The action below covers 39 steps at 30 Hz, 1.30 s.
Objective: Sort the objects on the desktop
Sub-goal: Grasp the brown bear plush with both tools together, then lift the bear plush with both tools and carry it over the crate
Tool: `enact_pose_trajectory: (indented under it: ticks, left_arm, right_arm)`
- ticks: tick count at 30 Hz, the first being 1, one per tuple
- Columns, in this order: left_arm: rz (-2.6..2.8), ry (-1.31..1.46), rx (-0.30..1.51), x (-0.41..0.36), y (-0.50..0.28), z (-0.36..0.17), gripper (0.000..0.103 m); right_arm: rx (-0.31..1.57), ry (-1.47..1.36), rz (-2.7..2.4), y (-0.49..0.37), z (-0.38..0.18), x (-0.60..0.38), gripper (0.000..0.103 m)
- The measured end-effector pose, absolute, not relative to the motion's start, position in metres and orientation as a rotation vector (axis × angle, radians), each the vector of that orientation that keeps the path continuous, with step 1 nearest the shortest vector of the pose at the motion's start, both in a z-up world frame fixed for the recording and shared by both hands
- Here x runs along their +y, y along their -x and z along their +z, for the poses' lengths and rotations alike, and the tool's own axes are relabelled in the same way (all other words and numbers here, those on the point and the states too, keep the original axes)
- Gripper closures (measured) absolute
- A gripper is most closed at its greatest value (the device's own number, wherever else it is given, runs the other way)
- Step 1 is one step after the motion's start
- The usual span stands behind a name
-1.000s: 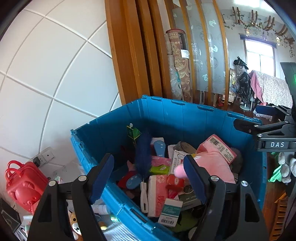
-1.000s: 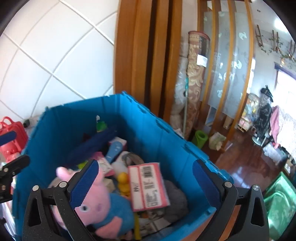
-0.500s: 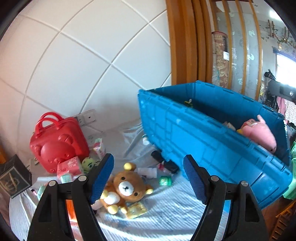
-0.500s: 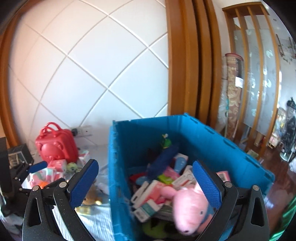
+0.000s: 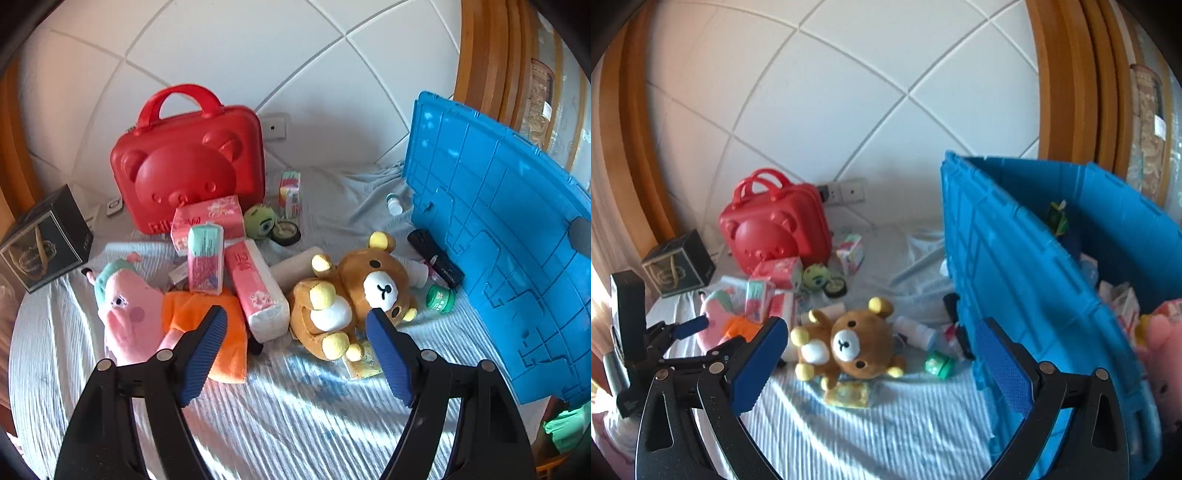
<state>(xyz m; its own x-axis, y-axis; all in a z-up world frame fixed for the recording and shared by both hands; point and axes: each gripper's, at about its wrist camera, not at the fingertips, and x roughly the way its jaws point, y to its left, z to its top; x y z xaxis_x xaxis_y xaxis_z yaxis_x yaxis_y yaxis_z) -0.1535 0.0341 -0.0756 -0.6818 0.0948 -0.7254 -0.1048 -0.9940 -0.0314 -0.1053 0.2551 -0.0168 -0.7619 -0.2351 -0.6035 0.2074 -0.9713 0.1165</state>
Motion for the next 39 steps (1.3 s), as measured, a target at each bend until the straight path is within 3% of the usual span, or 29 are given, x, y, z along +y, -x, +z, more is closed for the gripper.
enact_pose_trajectory:
  ticks: [16,39]
  left_arm:
    - [2.605,1.482,0.028,0.062,0.211,-0.162,0.026]
    - [2.467,1.617,0.060,0.070,0.259,-0.219,0.023]
  right_arm:
    - [-0.038,-1.394,-2.514,0.189,-0.143,0.230,0.000]
    - [-0.089,-1.610,-2.321,0.272,-0.225,0.189,0.000]
